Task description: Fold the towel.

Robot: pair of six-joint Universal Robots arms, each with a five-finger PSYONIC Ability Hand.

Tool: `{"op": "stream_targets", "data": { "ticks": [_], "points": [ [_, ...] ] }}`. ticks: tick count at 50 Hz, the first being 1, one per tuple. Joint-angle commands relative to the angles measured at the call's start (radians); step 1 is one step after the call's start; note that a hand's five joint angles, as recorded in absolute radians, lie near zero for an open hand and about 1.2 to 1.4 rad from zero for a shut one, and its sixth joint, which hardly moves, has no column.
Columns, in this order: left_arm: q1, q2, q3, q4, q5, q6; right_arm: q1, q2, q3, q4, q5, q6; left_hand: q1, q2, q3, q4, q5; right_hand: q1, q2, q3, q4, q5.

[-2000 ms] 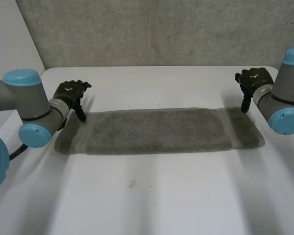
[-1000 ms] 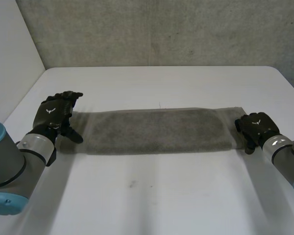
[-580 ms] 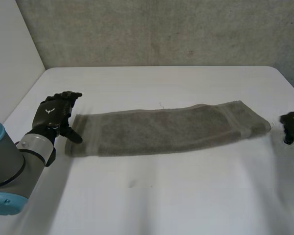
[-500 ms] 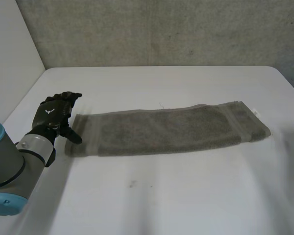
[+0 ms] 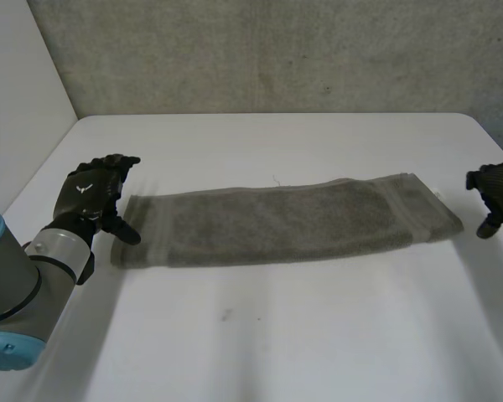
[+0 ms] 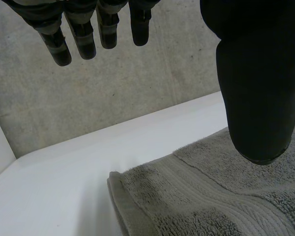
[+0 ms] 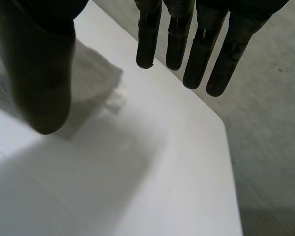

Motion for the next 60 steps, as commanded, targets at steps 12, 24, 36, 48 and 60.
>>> {"op": "stream_targets", "data": {
  "ticks": [12,24,36,48,60],
  "points": [
    [-0.001,-0.001,0.001,0.0,0.001,-0.001,0.019,0.096,-0.027,-0.008,-0.102,-0.079,0.001,0.01,0.008,0.008,-0.029,0.143,0.149,0.143,0.143,0.146],
    [-0.002,-0.001,0.001,0.0,0.001,-0.001,0.043,0.149,-0.047,-0.012,-0.099,-0.11,0.001,0.01,0.008,0.008,-0.029,0.278,0.284,0.277,0.277,0.28],
    [-0.004,-0.001,0.001,0.001,0.001,0.001,0.071,0.175,-0.073,-0.017,-0.098,-0.11,0.001,0.01,0.008,0.008,-0.029,0.44,0.446,0.439,0.439,0.442],
    [-0.004,-0.006,0.001,0.001,0.002,0.001,0.076,0.212,-0.103,-0.018,-0.088,-0.127,0.001,0.01,0.008,0.008,-0.029,0.661,0.668,0.661,0.661,0.664],
    [-0.004,-0.006,0.001,0.001,0.002,0.001,0.068,0.206,-0.094,-0.047,-0.079,-0.156,0.001,0.01,0.008,0.008,-0.029,0.926,0.932,0.926,0.926,0.928]
  ]
}}
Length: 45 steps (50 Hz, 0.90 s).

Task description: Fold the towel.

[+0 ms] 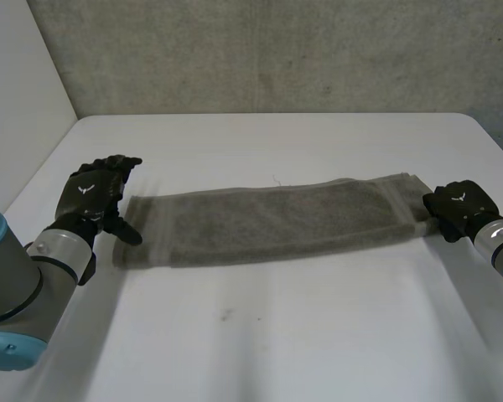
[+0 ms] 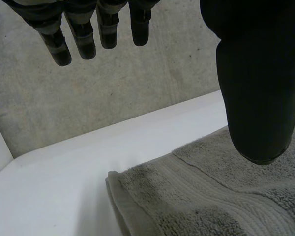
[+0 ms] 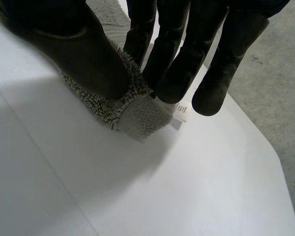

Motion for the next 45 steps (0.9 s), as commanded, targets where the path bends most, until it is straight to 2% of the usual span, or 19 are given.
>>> {"op": "stream_targets", "data": {
  "ticks": [1,8,13,22,25,27,28,30,31,33,34,36,37,39,40,41,42,44,45],
  "points": [
    [0.0,0.0,0.0,0.0,0.0,0.0,-0.01,-0.017,0.014,0.008,0.006,-0.012,0.001,0.01,0.008,0.008,-0.029,0.065,0.085,0.06,0.056,0.059],
    [-0.002,0.003,-0.002,-0.002,0.0,0.0,-0.025,-0.108,0.083,0.098,0.006,-0.024,0.001,0.01,0.008,0.008,-0.029,0.065,0.085,0.06,0.056,0.059],
    [-0.003,0.014,-0.002,-0.005,0.001,0.002,-0.213,-0.212,0.146,0.111,-0.009,-0.06,0.001,0.01,0.008,0.008,-0.029,0.065,0.085,0.06,0.056,0.059],
    [-0.003,0.109,0.018,-0.031,-0.002,0.005,-0.327,-0.281,0.142,0.118,-0.002,-0.202,0.034,0.043,0.041,0.041,0.004,0.065,0.085,0.06,0.056,0.059],
    [-0.005,0.169,0.051,-0.098,0.0,0.005,-0.326,-0.312,0.134,0.121,0.005,-0.217,0.029,0.037,0.036,0.035,-0.002,0.065,0.085,0.06,0.056,0.059],
    [-0.005,0.211,0.121,-0.216,0.0,0.002,-0.298,-0.365,0.126,0.126,0.008,-0.206,0.017,0.026,0.024,0.024,-0.013,0.065,0.085,0.06,0.056,0.059],
    [-0.005,0.212,0.121,-0.216,0.0,0.002,-0.298,-0.366,0.126,0.126,0.008,-0.206,0.017,0.026,0.024,0.024,-0.013,0.065,0.085,0.06,0.056,0.059],
    [-0.008,0.235,0.205,-0.34,-0.003,0.0,-0.193,-0.412,0.102,0.143,0.012,-0.173,0.005,0.014,0.012,0.012,-0.025,0.065,0.085,0.06,0.056,0.059],
    [-0.008,0.235,0.206,-0.341,-0.003,0.0,-0.192,-0.412,0.102,0.143,0.012,-0.173,0.005,0.014,0.012,0.012,-0.025,0.065,0.085,0.06,0.056,0.059],
    [-0.027,0.244,0.296,-0.437,-0.006,-0.008,-0.043,-0.423,0.059,0.151,0.035,-0.125,0.002,0.011,0.009,0.009,-0.028,0.065,0.085,0.06,0.056,0.059],
    [-0.028,0.244,0.296,-0.437,-0.006,-0.008,-0.042,-0.423,0.059,0.151,0.035,-0.125,0.002,0.011,0.009,0.009,-0.028,0.065,0.085,0.06,0.056,0.059],
    [-0.052,0.238,0.385,-0.509,-0.008,-0.012,0.106,-0.419,0.01,0.151,0.086,-0.107,0.002,0.011,0.009,0.009,-0.028,0.065,0.085,0.06,0.056,0.059],
    [-0.052,0.238,0.385,-0.509,-0.008,-0.012,0.107,-0.419,0.01,0.151,0.086,-0.107,0.002,0.011,0.009,0.009,-0.028,0.065,0.085,0.06,0.056,0.059],
    [-0.073,0.23,0.454,-0.557,-0.009,-0.015,0.29,-0.381,-0.065,0.151,0.141,-0.107,0.002,0.011,0.009,0.009,-0.028,0.065,0.085,0.06,0.056,0.059],
    [-0.074,0.23,0.454,-0.557,-0.009,-0.015,0.291,-0.381,-0.065,0.151,0.141,-0.107,0.002,0.011,0.009,0.009,-0.028,0.065,0.085,0.06,0.056,0.059],
    [-0.084,0.229,0.483,-0.572,-0.014,-0.015,0.387,-0.34,-0.109,0.152,0.164,-0.107,0.002,0.011,0.009,0.009,-0.028,0.065,0.085,0.06,0.056,0.059],
    [-0.084,0.229,0.483,-0.572,-0.014,-0.015,0.388,-0.34,-0.11,0.152,0.164,-0.107,0.002,0.011,0.009,0.009,-0.028,0.065,0.085,0.06,0.056,0.059],
    [-0.109,0.213,0.523,-0.587,-0.037,-0.02,0.556,-0.248,-0.198,0.17,0.195,-0.108,0.002,0.011,0.009,0.009,-0.028,0.065,0.085,0.06,0.056,0.059],
    [-0.109,0.213,0.523,-0.588,-0.037,-0.02,0.556,-0.248,-0.199,0.171,0.195,-0.108,0.002,0.011,0.009,0.009,-0.028,0.065,0.085,0.06,0.056,0.059]
  ]
}}
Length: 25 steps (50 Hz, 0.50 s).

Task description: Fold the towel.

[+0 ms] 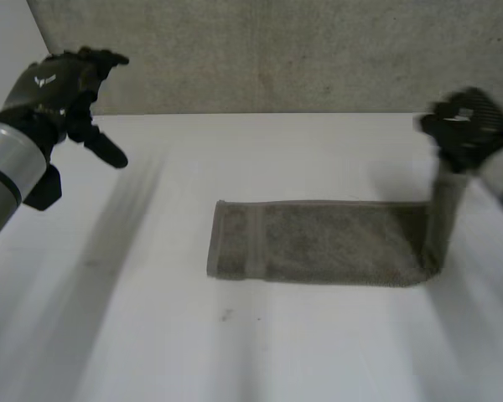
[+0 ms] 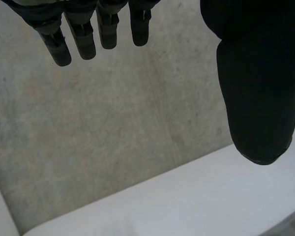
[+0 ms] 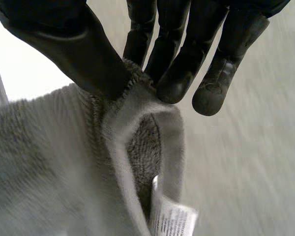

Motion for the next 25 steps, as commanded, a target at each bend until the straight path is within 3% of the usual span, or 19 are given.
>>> {"op": "stream_targets", "data": {
  "ticks": [1,10,14,15,16,17,18,21,25],
  "points": [
    [-0.059,-0.037,0.109,-0.048,-0.041,-0.009,0.408,0.187,-0.198,0.036,0.082,0.002,0.003,0.01,0.009,0.009,-0.028,0.059,0.069,0.06,0.053,0.059],
    [-0.105,-0.095,0.093,-0.043,-0.081,-0.014,0.655,0.426,-0.3,0.064,0.086,0.001,0.003,0.01,0.009,0.009,-0.028,0.059,0.069,0.06,0.053,0.059],
    [-0.108,-0.118,0.089,-0.043,-0.082,-0.017,0.685,0.466,-0.305,0.064,0.091,0.002,0.003,0.01,0.009,0.009,-0.028,0.059,0.069,0.06,0.053,0.059],
    [-0.113,-0.129,0.086,-0.043,-0.081,-0.019,0.686,0.471,-0.305,0.067,0.095,0.004,0.003,0.01,0.009,0.009,-0.028,-0.085,-0.075,-0.085,-0.091,-0.086],
    [-0.119,-0.141,0.083,-0.043,-0.081,-0.019,0.686,0.466,-0.299,0.069,0.115,0.005,0.003,0.01,0.009,0.009,-0.028,-0.787,-0.777,-0.786,-0.793,-0.787],
    [-0.119,-0.141,0.083,-0.043,-0.081,-0.019,0.686,0.466,-0.299,0.069,0.115,0.005,0.003,0.01,0.009,0.009,-0.028,-0.794,-0.784,-0.793,-0.8,-0.794],
    [-0.125,-0.152,0.08,-0.041,-0.081,-0.019,0.683,0.453,-0.292,0.07,0.146,0.013,0.003,0.01,0.009,0.009,-0.028,-1.163,-1.152,-1.162,-1.169,-1.163],
    [-0.134,-0.173,0.078,-0.04,-0.081,-0.019,0.674,0.387,-0.273,0.075,0.209,0.043,0.003,0.01,0.009,0.009,-0.028,-1.163,-1.152,-1.162,-1.169,-1.163],
    [-0.14,-0.199,0.077,-0.04,-0.081,-0.022,0.649,0.292,-0.217,0.075,0.232,0.126,0.003,0.01,0.009,0.009,-0.028,-1.163,-1.152,-1.162,-1.169,-1.163]
  ]
}}
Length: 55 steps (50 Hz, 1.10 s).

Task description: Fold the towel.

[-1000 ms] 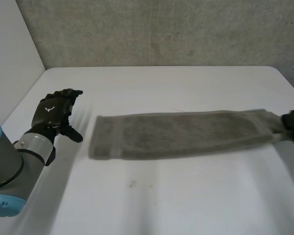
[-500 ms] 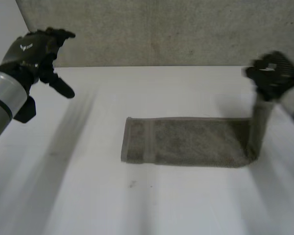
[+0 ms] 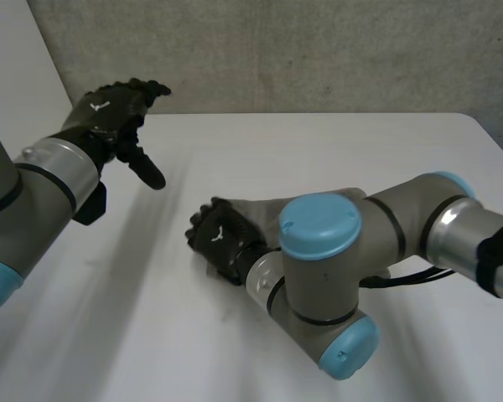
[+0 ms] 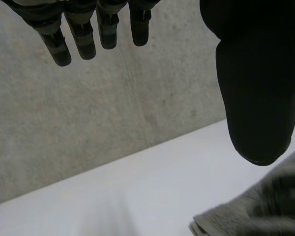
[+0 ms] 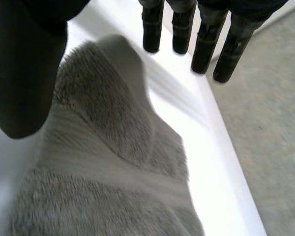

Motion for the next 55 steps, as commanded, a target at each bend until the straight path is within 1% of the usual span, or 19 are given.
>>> {"op": "stream_targets", "data": {
  "ticks": [1,7,11,13,16,18,22,24,26,27,29,32,37,40,44,45,46,48,55],
  "points": [
    [-0.017,-0.056,-0.003,0.001,0.001,-0.006,-0.07,-0.184,0.104,0.003,0.073,0.149,0.003,0.01,0.009,0.009,-0.028,-0.109,-0.104,-0.113,-0.113,-0.072],
    [-0.041,-0.091,-0.013,0.007,0.001,-0.009,-0.247,-0.316,0.309,0.005,0.041,0.283,0.003,0.01,0.009,0.009,-0.028,-0.109,-0.104,-0.113,-0.113,-0.072],
    [-0.043,-0.094,-0.026,0.018,0.003,-0.009,-0.338,-0.352,0.421,-0.008,0.004,0.292,0.003,0.01,0.009,0.009,-0.028,-0.109,-0.104,-0.113,-0.113,-0.072],
    [-0.046,-0.094,-0.036,0.039,0.001,-0.009,-0.446,-0.358,0.516,-0.054,-0.045,0.292,0.003,0.01,0.009,0.009,-0.028,-0.071,-0.065,-0.074,-0.074,-0.033],
    [-0.05,-0.094,-0.039,0.049,0.001,-0.009,-0.492,-0.358,0.561,-0.092,-0.069,0.292,0.003,0.01,0.009,0.009,-0.028,0.004,0.009,0.0,0.0,0.041],
    [-0.057,-0.096,-0.049,0.064,0.001,-0.009,-0.557,-0.353,0.634,-0.176,-0.107,0.292,0.003,0.01,0.009,0.009,-0.028,0.173,0.178,0.17,0.17,0.211],
    [-0.06,-0.101,-0.063,0.082,0.001,-0.011,-0.601,-0.336,0.67,-0.241,-0.138,0.309,0.003,0.01,0.009,0.009,-0.028,0.274,0.279,0.27,0.27,0.311],
    [-0.064,-0.107,-0.069,0.093,0.001,-0.012,-0.617,-0.324,0.672,-0.258,-0.149,0.329,0.003,0.01,0.009,0.009,-0.028,0.412,0.417,0.408,0.408,0.449],
    [-0.069,-0.111,-0.082,0.11,0.0,-0.014,-0.635,-0.298,0.664,-0.27,-0.177,0.41,0.003,0.01,0.009,0.009,-0.028,0.713,0.718,0.709,0.709,0.75],
    [-0.069,-0.111,-0.082,0.11,0.0,-0.014,-0.635,-0.298,0.664,-0.27,-0.177,0.41,0.003,0.01,0.009,0.009,-0.028,0.714,0.719,0.711,0.711,0.752],
    [-0.069,-0.111,-0.094,0.115,0.0,-0.014,-0.643,-0.293,0.65,-0.276,-0.184,0.477,0.003,0.01,0.009,0.009,-0.028,1.111,1.116,1.107,1.108,1.148],
    [-0.067,-0.111,-0.098,0.116,0.0,-0.014,-0.643,-0.298,0.644,-0.278,-0.177,0.484,0.003,0.01,0.009,0.009,-0.028,1.112,1.118,1.109,1.109,1.15],
    [-0.06,-0.101,-0.108,0.116,0.0,-0.015,-0.617,-0.329,0.574,-0.27,-0.118,0.432,0.003,0.01,0.009,0.009,-0.028,1.112,1.118,1.109,1.109,1.15],
    [-0.057,-0.093,-0.108,0.115,0.0,-0.015,-0.586,-0.343,0.54,-0.269,-0.118,0.402,0.003,0.01,0.009,0.009,-0.028,1.112,1.118,1.109,1.109,1.15],
    [-0.057,-0.087,-0.108,0.116,0.0,-0.015,-0.375,-0.333,0.375,-0.247,-0.12,0.303,0.003,0.01,0.009,0.009,-0.028,1.112,1.118,1.109,1.109,1.15],
    [-0.055,-0.085,-0.108,0.116,0.0,-0.015,-0.303,-0.301,0.306,-0.221,-0.123,0.284,0.003,0.01,0.009,0.009,-0.028,1.112,1.118,1.109,1.109,1.15],
    [-0.055,-0.085,-0.108,0.116,0.0,-0.015,-0.302,-0.301,0.305,-0.221,-0.123,0.284,0.003,0.01,0.009,0.009,-0.028,1.112,1.118,1.109,1.109,1.15],
    [-0.049,-0.082,-0.108,0.116,-0.003,-0.015,-0.186,-0.197,0.158,-0.128,-0.128,0.266,0.003,0.01,0.009,0.009,-0.028,1.112,1.118,1.109,1.109,1.15],
    [-0.026,-0.073,-0.105,0.115,-0.034,-0.049,-0.033,0.031,-0.095,0.087,-0.131,0.232,0.003,0.01,0.009,0.009,-0.028,1.112,1.118,1.109,1.109,1.15]
  ]
}}
